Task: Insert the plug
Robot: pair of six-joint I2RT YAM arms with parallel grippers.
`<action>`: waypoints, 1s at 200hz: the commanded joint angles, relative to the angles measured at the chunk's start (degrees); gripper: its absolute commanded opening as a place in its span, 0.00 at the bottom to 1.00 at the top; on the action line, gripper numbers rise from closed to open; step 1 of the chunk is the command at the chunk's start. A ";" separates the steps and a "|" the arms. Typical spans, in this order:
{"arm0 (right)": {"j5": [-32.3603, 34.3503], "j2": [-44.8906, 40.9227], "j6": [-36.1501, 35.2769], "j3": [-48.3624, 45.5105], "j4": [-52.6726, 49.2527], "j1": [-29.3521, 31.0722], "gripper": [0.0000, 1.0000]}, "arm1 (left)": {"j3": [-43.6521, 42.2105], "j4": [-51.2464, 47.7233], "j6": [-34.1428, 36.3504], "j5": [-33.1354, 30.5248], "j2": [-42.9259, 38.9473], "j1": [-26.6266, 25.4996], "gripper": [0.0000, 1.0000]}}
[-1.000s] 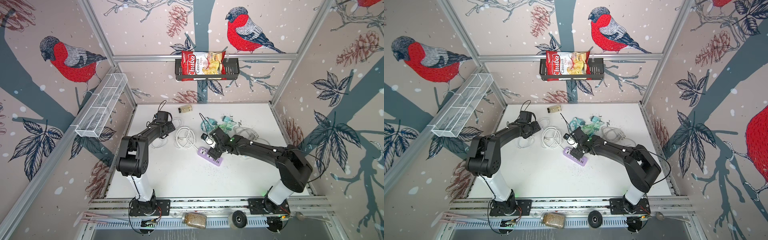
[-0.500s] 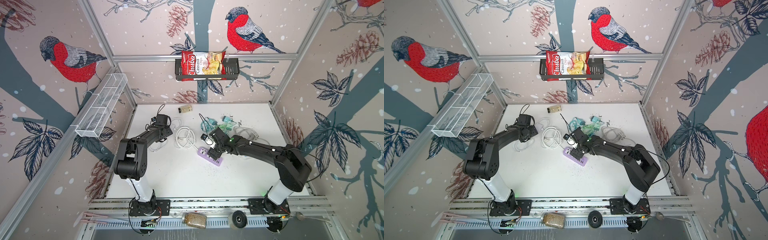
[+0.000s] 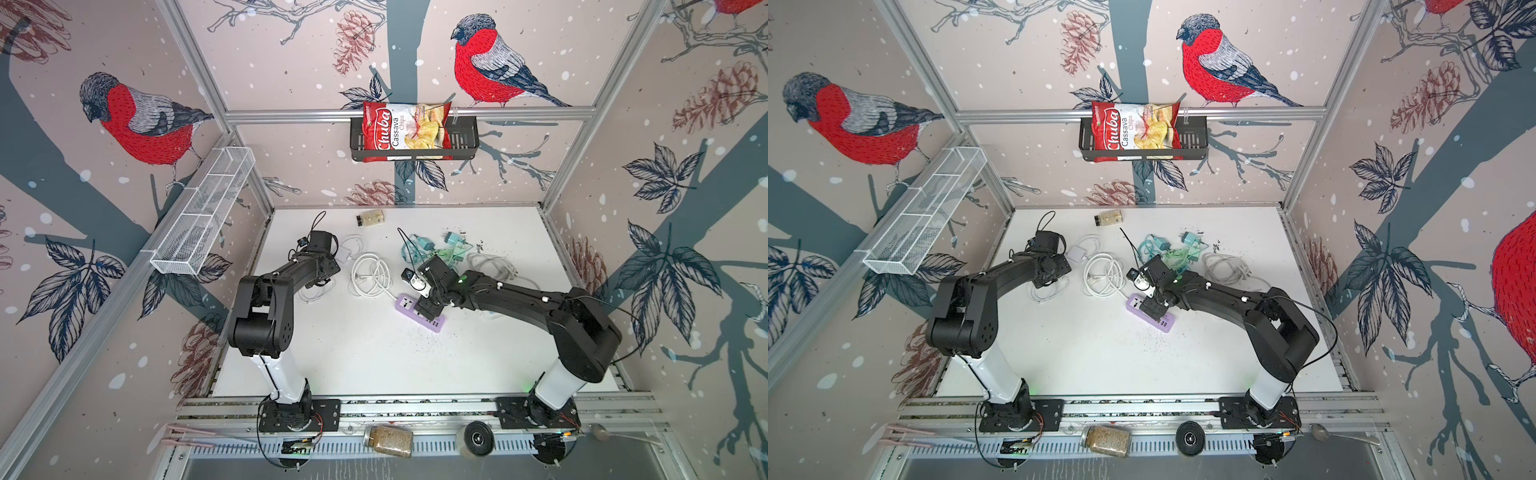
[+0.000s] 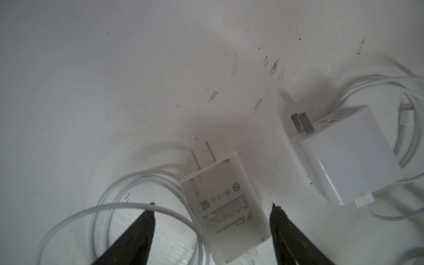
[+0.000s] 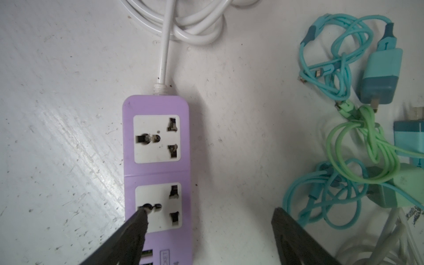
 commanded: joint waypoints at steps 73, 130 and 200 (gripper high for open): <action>-0.32 0.20 1.80 0.49 0.23 -0.41 0.86 | 3.84 1.00 4.56 0.29 5.32 0.40 0.77; -0.34 0.35 2.29 0.54 0.22 -0.78 0.86 | 5.46 0.61 5.33 -2.01 7.66 1.17 0.75; -0.22 0.73 2.48 0.98 -0.48 -0.91 0.86 | 5.67 1.97 4.34 -1.16 9.10 2.63 0.67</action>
